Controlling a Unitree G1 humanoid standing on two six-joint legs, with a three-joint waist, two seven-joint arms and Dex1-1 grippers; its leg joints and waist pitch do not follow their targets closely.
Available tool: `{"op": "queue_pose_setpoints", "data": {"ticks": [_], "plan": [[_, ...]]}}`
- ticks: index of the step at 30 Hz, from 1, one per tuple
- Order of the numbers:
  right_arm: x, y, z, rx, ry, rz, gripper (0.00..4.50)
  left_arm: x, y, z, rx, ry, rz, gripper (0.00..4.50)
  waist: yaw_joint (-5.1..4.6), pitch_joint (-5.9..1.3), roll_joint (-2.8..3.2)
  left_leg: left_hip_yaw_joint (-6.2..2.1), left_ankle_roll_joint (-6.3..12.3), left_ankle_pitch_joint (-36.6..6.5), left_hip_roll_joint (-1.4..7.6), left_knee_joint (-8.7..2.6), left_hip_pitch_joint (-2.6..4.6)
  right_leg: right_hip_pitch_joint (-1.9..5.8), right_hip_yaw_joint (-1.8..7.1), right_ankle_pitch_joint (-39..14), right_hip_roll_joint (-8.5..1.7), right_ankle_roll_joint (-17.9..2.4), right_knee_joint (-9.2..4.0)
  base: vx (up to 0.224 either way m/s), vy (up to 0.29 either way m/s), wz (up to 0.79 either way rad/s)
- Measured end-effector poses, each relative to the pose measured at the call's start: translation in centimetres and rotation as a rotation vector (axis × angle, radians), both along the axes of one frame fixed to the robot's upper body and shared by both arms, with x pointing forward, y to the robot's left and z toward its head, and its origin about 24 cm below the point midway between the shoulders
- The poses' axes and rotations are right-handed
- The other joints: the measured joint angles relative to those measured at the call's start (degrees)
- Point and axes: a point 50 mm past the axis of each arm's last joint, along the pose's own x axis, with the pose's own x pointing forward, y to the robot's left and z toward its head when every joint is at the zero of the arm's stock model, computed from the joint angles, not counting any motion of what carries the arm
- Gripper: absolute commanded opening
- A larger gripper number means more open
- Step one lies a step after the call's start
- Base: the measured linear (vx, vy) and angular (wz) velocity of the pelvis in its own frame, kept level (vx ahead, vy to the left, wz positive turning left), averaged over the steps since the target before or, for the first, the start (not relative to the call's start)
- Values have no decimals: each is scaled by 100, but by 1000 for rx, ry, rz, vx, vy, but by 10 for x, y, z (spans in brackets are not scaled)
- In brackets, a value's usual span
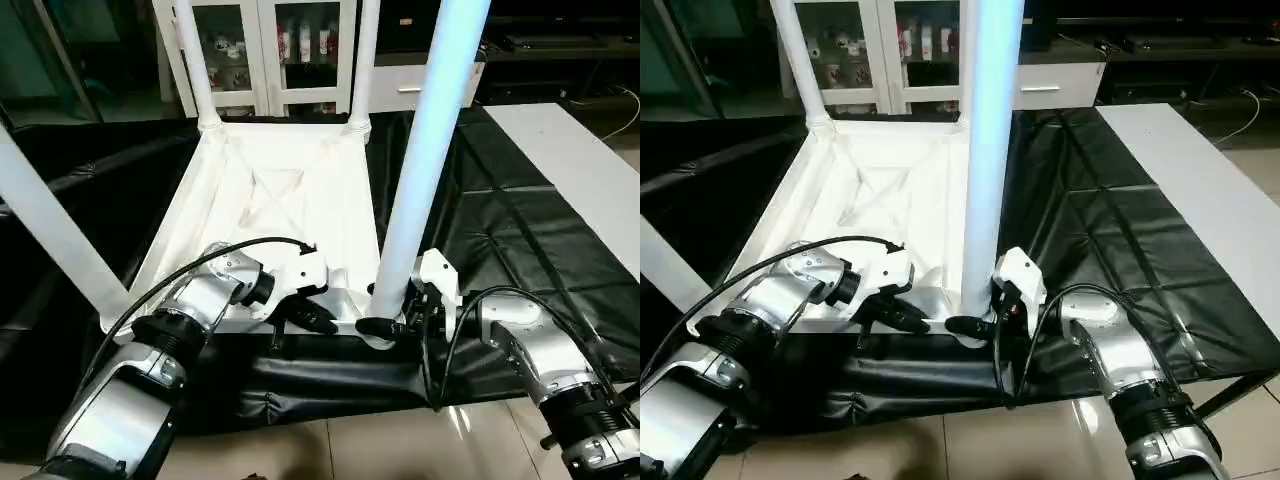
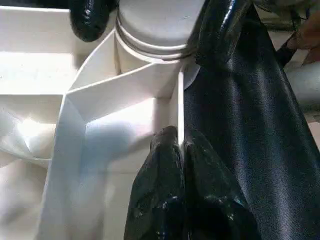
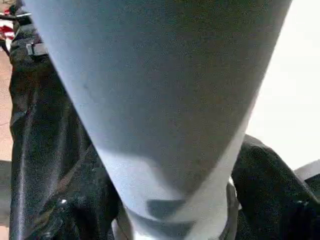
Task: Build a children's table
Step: Rotate leg to tighten
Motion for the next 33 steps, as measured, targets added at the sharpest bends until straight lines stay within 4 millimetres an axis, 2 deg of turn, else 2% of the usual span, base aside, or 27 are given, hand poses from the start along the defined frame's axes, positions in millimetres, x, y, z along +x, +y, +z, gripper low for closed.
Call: {"op": "queue_pose_setpoints", "data": {"ticks": [4, 8, 14, 15, 16, 18, 19, 20, 22, 23, 25, 29, 30, 33], "plan": [[0, 0, 0, -2, 5, 6, 272, -1, 1, 0, 1, 1, 2, 0, -2, -1, 1, 0, 0, 0, 0, -1, 0, 0, 0, -1, 0, 2, 0, 0, 0, 0], [1, 2, -1, 6, 7, -14, 266, 0, 1, -1, 2, 7, 13, 0, -19, -2, 3, 0, 0, 0, 0, -1, 0, 6, 0, -1, 0, 2, 1, 0, 0, 0], [8, 8, -8, 16, 12, -173, 264, 6, -3, -5, 2, -24, 110, 0, -163, -9, -9, -2, -6, 3, -4, 4, 16, 38, 8, -25, 0, 41, -6, 0, 0, 0], [10, 10, -9, 32, 10, -221, 264, 9, -4, -6, -6, -31, 148, 0, -186, -11, -12, -2, -6, 3, -6, 5, 19, 42, 10, -26, 0, 43, -12, 0, 0, 0], [17, 11, -13, 50, 6, -342, 264, 15, -11, -6, -19, -56, 226, 0, -221, -10, -15, -8, -5, 4, -9, 13, 42, 45, 9, -29, 0, 47, -20, 0, 0, 0], [29, 15, -14, 77, -11, -537, 264, 22, -24, -7, -27, -90, 340, 0, -307, 6, 9, -12, -4, 4, -12, 18, 25, 42, -2, -31, -1, 51, -64, -73, 25, -5], [35, 15, -16, 103, -18, -676, 264, 27, -33, -7, -38, -107, 419, 0, -371, 16, 32, -28, -4, 4, -12, 15, 1, 43, -31, -32, -2, 52, -126, -83, 35, -8], [38, 14, -16, 109, -26, -729, 264, 27, -39, -7, -46, -109, 442, 0, -427, 25, 51, -40, -3, 4, -11, 14, -15, 51, -63, -32, -6, 53, -175, -64, 54, -11], [41, 14, -17, 140, -34, -832, 264, 27, -48, -10, -66, -115, 490, 0, -524, 52, 106, -88, -1, 3, -7, -4, -18, 114, -149, -32, -11, 53, -313, -42, 60, -6], [42, 15, -18, 150, -38, -858, 263, 27, -50, -10, -69, -121, 499, 0, -578, 63, 115, -96, -1, 2, -8, -6, -17, 128, -164, -32, -12, 53, -346, -26, 53, -4], [42, 18, -19, 192, -44, -911, 262, 27, -51, -11, -71, -136, 506, 0, -608, 72, 130, -103, 0, 2, -10, -14, -22, 145, -176, -32, -11, 53, -395, 0, 0, 0], [39, 19, -21, 230, -73, -942, 262, 27, -53, -11, -80, -155, 491, 0, -604, 84, 153, -95, 1, 2, -32, -13, -36, 135, -155, -31, -27, 51, -397, 0, 0, 0], [38, 18, -21, 231, -83, -942, 316, 26, -53, -11, -79, -160, 485, 0, -600, 84, 157, -94, 1, 2, -32, -15, -38, 134, -153, -30, -29, 50, -393, 0, 0, 0], [35, 19, -19, 276, -111, -908, 340, 27, -50, -11, -78, -175, 486, 0, -585, 82, 165, -87, 2, 3, -32, -17, -35, 130, -140, -19, -29, 32, -366, 0, 0, 0]]}}
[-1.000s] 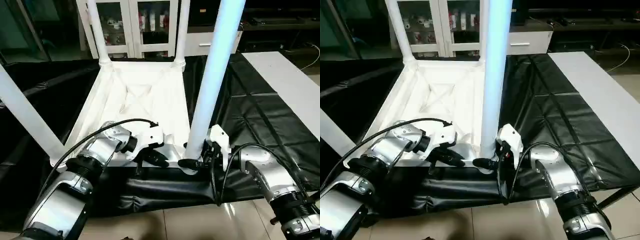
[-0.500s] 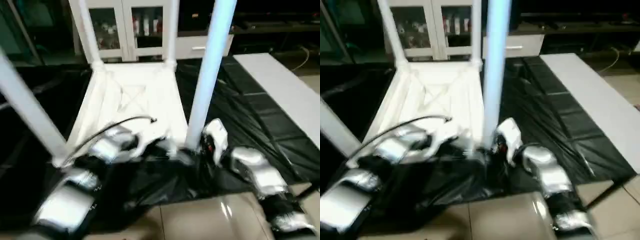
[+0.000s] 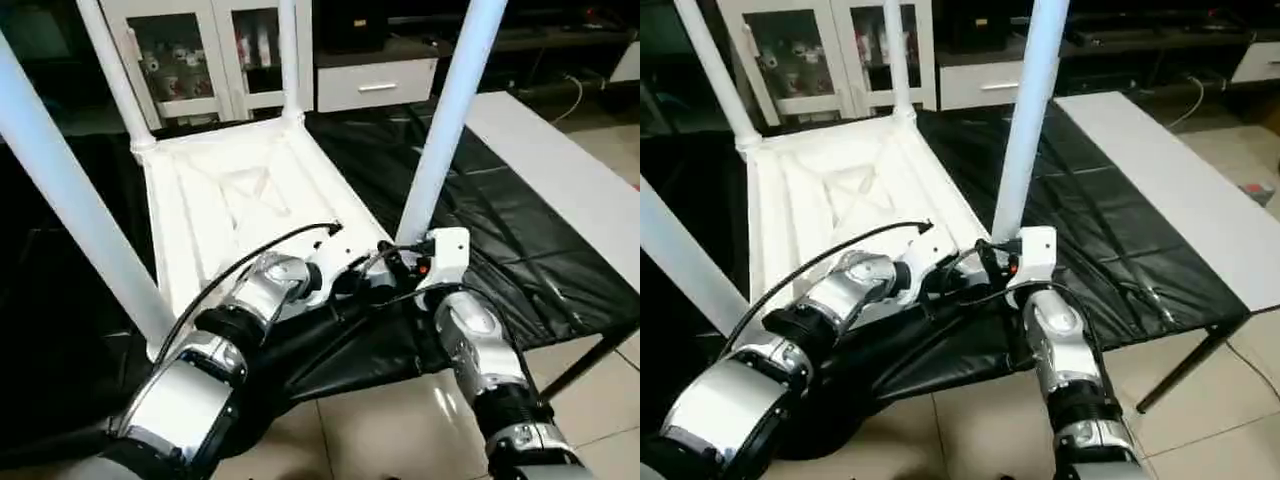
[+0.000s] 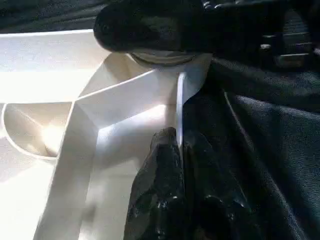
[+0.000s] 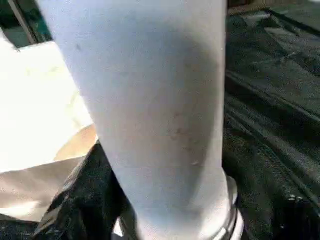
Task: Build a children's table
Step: Rotate leg to tighten
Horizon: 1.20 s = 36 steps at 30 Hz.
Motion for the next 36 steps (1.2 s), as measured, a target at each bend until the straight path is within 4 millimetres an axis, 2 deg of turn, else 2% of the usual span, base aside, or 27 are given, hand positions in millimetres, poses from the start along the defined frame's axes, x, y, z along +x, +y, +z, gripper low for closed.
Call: {"op": "queue_pose_setpoints", "data": {"ticks": [2, 6, 8, 10, 12, 14, 17, 22, 27, 32, 33, 36], "plan": [[-1, 4, 9, -6, -59, 74, 370, 3, 6, 1, 16, -24, 26, 0, -27, 2, 0, 5, 1, 1, 1, 1, 5, -13, 3, 16, 0, -25, 24, 0, 0, 0], [-7, -7, 17, -104, -100, 193, 370, 4, 9, 1, 28, -42, 22, 0, -7, 1, 6, 2, 1, 1, 6, 1, 40, -17, 2, 17, 2, -25, 73, 0, 0, 0], [-24, -21, 19, -193, -113, 319, 370, 4, 11, 1, 31, -57, -6, 0, 23, -5, 20, -2, 1, 1, 9, -2, 40, -15, 12, 24, 9, -25, 93, 0, 0, 0], [-41, -27, 12, -233, -77, 425, 370, 4, 17, 2, 41, -70, -29, 0, 9, -3, 17, -5, 1, 1, 16, -2, 34, -14, 20, 38, 20, -27, 119, 0, 0, 0], [-55, -30, 6, -233, -46, 480, 370, 4, 22, 4, 50, -77, -82, 0, 12, 1, 44, -25, 0, 1, 18, -3, 33, -16, 13, 40, 28, -24, 129, 0, 0, 0], [-68, -43, 4, -254, -12, 502, 370, 0, 34, 5, 56, -72, -178, 0, 51, 4, 81, -28, -1, 0, 18, -7, 32, -26, 16, 45, 28, -27, 160, 0, 0, 0], [-78, -61, 10, -264, -2, 469, 370, -3, 53, 8, 90, -54, -275, 0, 154, -12, 112, -39, -1, 0, 24, -14, 37, -28, 15, 68, 34, -35, 195, 0, 0, 0], [-85, -61, 17, -251, -19, 444, 370, -8, 54, 10, 104, -62, -374, 0, 341, -51, 176, -40, -10, -6, 25, -34, 31, -37, 16, 60, 33, -30, 222, 21, -2, 1], [-85, -59, 21, -217, -26, 407, 370, -13, 59, 11, 72, -52, -414, 0, 420, -59, 171, -38, 21, -11, 26, -14, -29, -117, 21, 18, 28, -27, 287, 0, 0, 0], [-86, -56, 22, -204, -16, 402, 370, -20, 67, 7, 44, -44, -427, 0, 463, -73, 135, -38, 21, -11, 31, 3, -33, -126, 21, 6, 27, -18, 318, 0, 0, 0], [-86, -56, 22, -203, -15, 399, 377, -22, 68, 6, 30, -32, -421, 47, 463, -73, 123, -38, 21, -11, 31, 9, -33, -126, 22, 6, 26, -18, 324, 0, 0, 0], [-83, -52, 23, -185, -28, 380, 377, -29, 74, 4, -40, 33, -411, 58, 439, -65, 74, -32, -11, -29, 30, 15, -22, -126, 34, 6, 25, -18, 336, 0, 0, 0]]}}
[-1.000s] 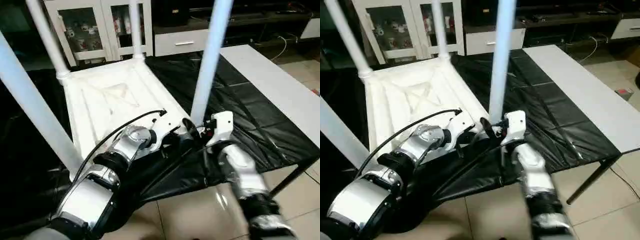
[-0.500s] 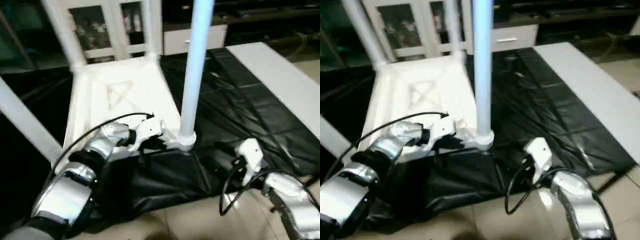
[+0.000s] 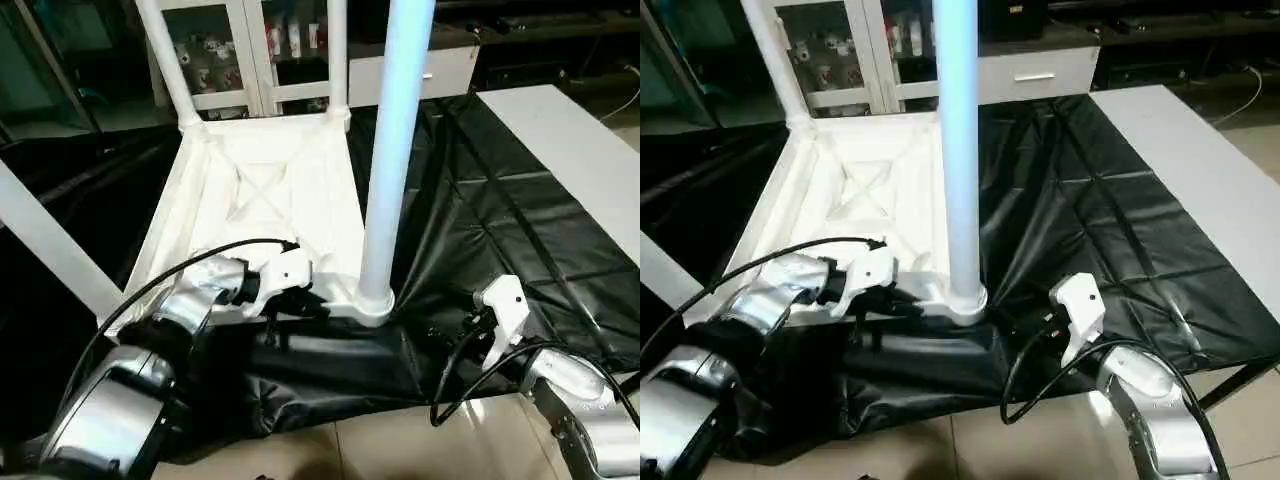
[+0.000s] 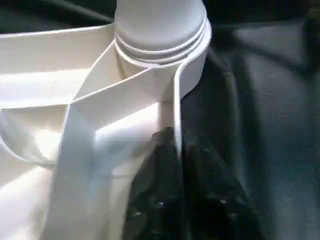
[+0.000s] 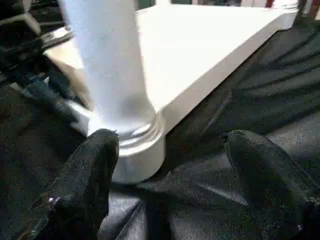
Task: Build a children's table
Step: Rotate leg to tighten
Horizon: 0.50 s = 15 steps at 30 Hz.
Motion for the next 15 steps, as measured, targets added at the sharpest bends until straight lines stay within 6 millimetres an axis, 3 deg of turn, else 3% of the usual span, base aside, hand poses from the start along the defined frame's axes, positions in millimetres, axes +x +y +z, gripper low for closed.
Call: {"op": "queue_pose_setpoints", "data": {"ticks": [6, 9, 12, 15], "plan": [[2, 5, 4, 35, -27, -48, 377, -13, 6, 11, -126, 14, -11, 100, 21, 37, -76, 2, -3, 0, 0, 12, 7, -28, 10, -4, 0, 0, 33, 0, 0, 0], [0, 7, 12, 46, -63, -66, 377, -6, 11, 32, -187, -117, 71, 134, 18, 35, -86, 5, -3, 0, -1, 20, 10, -24, 18, -3, 0, -1, 37, 0, 0, 0], [-1, 0, 12, 48, -78, -138, 377, 4, 13, 50, -269, -256, 258, 134, -9, 35, -88, 9, -5, 0, -3, 32, 11, -17, 32, -2, 1, -1, 37, 0, 0, 0], [-1, -2, 14, 73, -104, -209, 377, -2, 8, 51, -348, -272, 398, 134, -58, 24, -68, 15, -17, -8, -6, 38, 10, -13, 45, -3, 2, 2, 33, 0, 0, 0]]}}
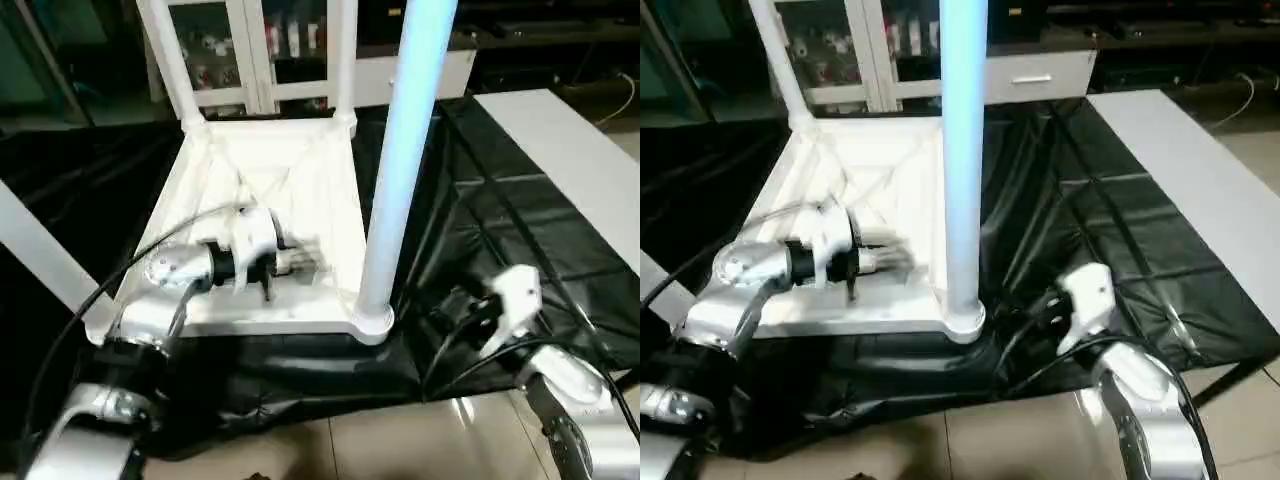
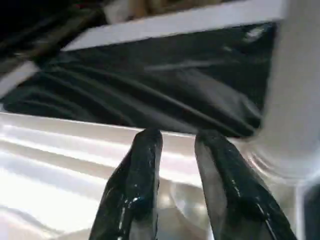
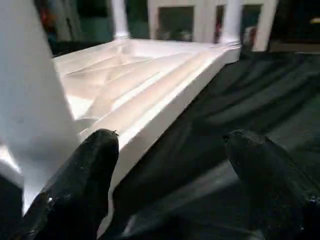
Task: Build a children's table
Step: Rotate leg to tighten
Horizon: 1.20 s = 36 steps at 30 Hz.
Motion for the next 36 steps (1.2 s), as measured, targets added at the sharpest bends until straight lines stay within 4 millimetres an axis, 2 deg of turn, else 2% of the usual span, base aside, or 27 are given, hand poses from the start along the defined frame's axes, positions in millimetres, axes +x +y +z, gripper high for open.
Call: {"op": "queue_pose_setpoints", "data": {"ticks": [3, 5, 6, 10, 12, 15, 16, 18, 21, 25, 27, 29, 31, 33, 34, 35, 36], "plan": [[-10, -4, -1, -1, 2, -35, 377, -30, -9, -29, 20, 110, -18, 134, -60, -5, 7, 2, -9, -10, -4, -11, 3, 7, 11, -25, 5, 40, -1, 0, 0, 0], [-17, -6, -4, -8, 18, -35, 377, -43, -5, -50, 122, 201, -41, 134, -71, -3, 5, -7, -9, -8, 10, -11, -2, 1, 8, -25, 23, 41, 3, 0, 0, 0], [-19, -8, -5, -8, 25, -38, 377, -45, -3, -52, 146, 215, -45, 134, -70, -3, 5, -10, -10, -8, 12, -11, -2, 1, 6, -25, 25, 41, 4, 0, 0, 0], [-22, -11, -7, -5, 41, -21, 377, -50, -8, -40, 171, 234, -155, 134, -62, -12, 20, -10, -11, -8, 4, -8, 17, 15, 20, -27, 26, 45, 4, 0, 0, 0], [-23, -13, -6, -29, 44, 1, 377, -54, -10, -40, 200, 257, -202, 134, -70, -15, 24, -9, -12, -8, -4, -6, 28, 22, 37, -28, 26, 46, 3, 0, 0, 0], [-24, -12, -5, -56, 49, 40, 377, -55, -9, -49, 294, 245, -203, 134, -88, -16, 26, -9, -11, -8, -11, 0, 34, 29, 49, -29, 26, 48, 3, 0, 0, 0], [-28, -10, -5, -70, 60, 79, 377, -50, -14, -55, 349, 212, -194, 134, -84, -19, 32, -9, -11, -8, -12, 6, 32, 31, 50, -28, 26, 51, 1, 0, 0, 0], [-31, -4, -6, -70, 71, 128, 377, -46, -21, -56, 367, 179, -185, 134, -73, -21, 36, -11, -11, -8, -12, 9, 37, 37, 52, -28, 26, 51, 1, 0, 0, 0], [-35, 0, -3, -85, 68, 181, 377, -37, -37, -58, 369, 147, -136, 134, -64, -31, 82, -10, -11, -8, -21, 24, 46, 46, 69, -28, 25, 51, -2, 0, 0, 0], [-38, -1, -1, -89, 71, 189, 377, -33, -40, -58, 386, 127, -100, 134, -106, -44, 103, -11, -11, -8, -21, 23, 32, 47, 66, -29, 25, 53, -2, 0, 0, 0], [-43, 0, -1, -86, 72, 190, 377, -36, -41, -55, 324, 124, -92, 134, -110, -51, 124, -12, -11, -8, -20, 22, 29, 45, 64, -30, 25, 54, -2, 0, 0, 0], [-44, 3, 1, -73, 79, 174, 377, -44, -44, -48, 176, 120, -67, 134, -134, -57, 136, -12, -11, -8, -19, 21, 22, 40, 63, -29, 25, 54, -3, 0, 0, 0], [-44, 7, 1, -40, 90, 122, 377, -49, -47, -36, 11, 105, -13, 134, -141, -59, 119, -17, -11, -8, -16, 22, 18, 41, 56, -29, 26, 54, -1, 0, 0, 0], [-41, 11, 1, -2, 79, 43, 377, -47, -41, -27, -106, 90, 99, 134, -156, -59, 113, -22, -11, -8, -13, 23, 10, 34, 50, -29, 29, 54, 3, 0, 0, 0], [-39, 14, 1, 32, 75, -22, 377, -45, -31, -23, -169, 78, 196, 134, -188, -61, 90, -23, -11, -8, -14, 18, 3, 26, 49, -30, 30, 55, 2, 0, 0, 0], [-39, 15, 1, 60, 74, -65, 377, -44, -24, -22, -198, 70, 257, 134, -207, -67, 94, -28, -11, -8, -13, 19, 3, 26, 47, -30, 33, 55, 4, 0, 0, 0], [-38, 17, -1, 77, 83, -94, 377, -45, -16, -23, -229, 69, 333, 134, -237, -57, 16, -28, -11, -8, -13, 11, -7, 15, 47, -31, 35, 60, 1, 0, 0, 0]]}}
